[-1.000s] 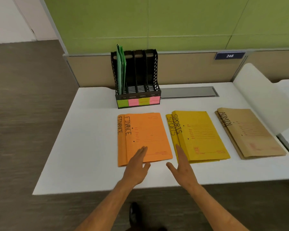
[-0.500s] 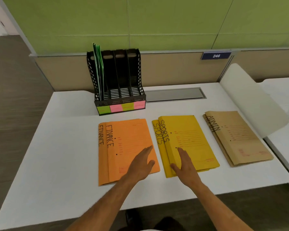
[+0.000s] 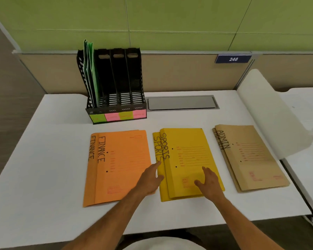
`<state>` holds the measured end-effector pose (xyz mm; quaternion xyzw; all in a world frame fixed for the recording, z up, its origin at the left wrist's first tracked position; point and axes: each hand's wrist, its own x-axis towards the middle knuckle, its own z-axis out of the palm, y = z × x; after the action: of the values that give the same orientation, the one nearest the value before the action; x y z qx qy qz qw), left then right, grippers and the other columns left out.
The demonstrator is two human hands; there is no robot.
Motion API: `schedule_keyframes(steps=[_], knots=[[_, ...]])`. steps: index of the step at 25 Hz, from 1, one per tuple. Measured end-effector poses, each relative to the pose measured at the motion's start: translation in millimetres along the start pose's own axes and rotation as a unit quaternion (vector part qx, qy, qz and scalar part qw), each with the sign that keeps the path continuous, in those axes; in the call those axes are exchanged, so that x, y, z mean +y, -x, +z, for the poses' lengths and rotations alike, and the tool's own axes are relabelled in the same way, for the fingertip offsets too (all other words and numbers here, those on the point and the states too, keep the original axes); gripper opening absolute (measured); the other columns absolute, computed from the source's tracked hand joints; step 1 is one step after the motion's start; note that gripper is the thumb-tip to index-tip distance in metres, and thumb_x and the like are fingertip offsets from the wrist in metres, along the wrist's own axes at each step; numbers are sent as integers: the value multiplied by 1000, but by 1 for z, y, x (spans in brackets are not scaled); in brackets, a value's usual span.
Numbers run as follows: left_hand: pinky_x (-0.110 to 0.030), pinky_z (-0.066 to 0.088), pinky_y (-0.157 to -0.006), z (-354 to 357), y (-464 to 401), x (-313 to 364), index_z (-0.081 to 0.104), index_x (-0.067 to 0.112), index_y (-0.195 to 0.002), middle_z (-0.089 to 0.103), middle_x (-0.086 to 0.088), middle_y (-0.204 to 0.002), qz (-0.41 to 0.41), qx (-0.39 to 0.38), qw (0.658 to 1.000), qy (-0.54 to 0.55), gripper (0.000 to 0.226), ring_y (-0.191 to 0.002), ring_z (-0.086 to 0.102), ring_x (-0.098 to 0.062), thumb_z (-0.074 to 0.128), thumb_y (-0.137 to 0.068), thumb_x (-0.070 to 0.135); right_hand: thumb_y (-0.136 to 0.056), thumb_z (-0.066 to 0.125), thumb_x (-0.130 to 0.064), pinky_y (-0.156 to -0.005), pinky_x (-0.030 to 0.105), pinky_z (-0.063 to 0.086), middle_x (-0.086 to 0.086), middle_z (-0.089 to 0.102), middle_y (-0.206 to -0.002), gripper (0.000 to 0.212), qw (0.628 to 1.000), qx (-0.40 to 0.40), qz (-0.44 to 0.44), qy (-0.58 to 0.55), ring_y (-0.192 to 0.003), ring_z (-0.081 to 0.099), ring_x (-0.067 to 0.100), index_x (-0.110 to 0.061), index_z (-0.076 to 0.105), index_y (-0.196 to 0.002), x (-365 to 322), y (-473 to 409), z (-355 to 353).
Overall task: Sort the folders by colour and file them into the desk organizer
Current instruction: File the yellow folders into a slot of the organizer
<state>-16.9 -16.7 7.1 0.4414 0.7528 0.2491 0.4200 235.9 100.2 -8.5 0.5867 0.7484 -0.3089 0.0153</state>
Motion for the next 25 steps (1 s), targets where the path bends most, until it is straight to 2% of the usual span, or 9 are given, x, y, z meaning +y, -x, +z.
schedule_keyframes(steps=[4, 7, 10, 12, 15, 16, 18, 21, 25], knots=[[-33, 36, -115, 25, -10, 9, 29, 21, -157, 35, -2, -160, -53, 8, 998, 43, 66, -144, 38, -21, 61, -99, 25, -93, 66, -41, -118, 52, 27, 18, 11, -166, 87, 998, -15, 25, 48, -150, 17, 40, -12, 16, -158, 31, -18, -13], [-27, 42, -105, 43, -14, 15, 36, 20, -153, 44, -2, -155, -72, 5, 995, 70, 60, -133, 46, -14, 61, -99, 19, -92, 66, -41, -115, 52, 31, 18, 8, -165, 88, 997, -43, 34, 57, -147, 20, 42, -13, 15, -158, 45, -28, -18], [-37, 49, -106, 60, -17, 22, 46, 24, -145, 56, 0, -144, -88, 2, 991, 100, 51, -126, 56, -19, 60, -97, 13, -92, 65, -38, -109, 50, 38, 18, 20, -159, 80, 996, -71, 36, 49, -139, 29, 42, -12, 21, -154, 57, -32, -17], [-39, 52, -101, 66, -21, 26, 50, 23, -139, 59, 4, -136, -98, 16, 989, 113, 46, -120, 59, -19, 61, -96, 13, -91, 63, -39, -104, 48, 45, 14, 28, -152, 73, 994, -72, 13, 76, -133, 33, 37, -13, 28, -150, 64, -33, -17], [-19, 52, -73, 70, -25, 30, 49, 24, -125, 56, 8, -120, -138, 23, 980, 139, 35, -104, 58, -14, 65, -95, 15, -90, 64, -40, -102, 46, 46, 12, 27, -152, 71, 992, -86, 2, 92, -133, 32, 35, -16, 30, -148, 69, -35, -17], [-13, 48, -66, 71, -26, 30, 50, 22, -123, 59, 4, -118, -147, 23, 979, 142, 35, -99, 59, -13, 66, -94, 14, -90, 64, -40, -102, 46, 46, 12, 26, -153, 72, 992, -90, 1, 86, -134, 31, 35, -16, 30, -149, 70, -35, -17], [-9, 48, -60, 72, -30, 30, 54, 15, -120, 64, -8, -119, -148, 26, 976, 154, 33, -90, 61, -9, 68, -91, 7, -90, 64, -40, -104, 46, 44, 12, 26, -155, 72, 993, -90, -1, 77, -136, 29, 35, -18, 31, -150, 71, -37, -19], [-13, 51, -68, 69, -34, 34, 54, 12, -128, 65, -2, -114, -161, 32, 964, 207, 41, -100, 64, -16, 69, -90, 3, -91, 63, -38, -106, 46, 43, 12, 25, -156, 71, 992, -91, -9, 85, -138, 28, 36, -21, 30, -152, 76, -41, -22], [-36, 55, -88, 67, -32, 42, 38, 24, -131, 59, 0, -123, -173, 25, 957, 230, 46, -110, 60, -20, 60, -94, 6, -92, 62, -40, -110, 47, 39, 12, 22, -160, 73, 991, -108, -13, 82, -142, 24, 38, -24, 26, -155, 78, -41, -21]])
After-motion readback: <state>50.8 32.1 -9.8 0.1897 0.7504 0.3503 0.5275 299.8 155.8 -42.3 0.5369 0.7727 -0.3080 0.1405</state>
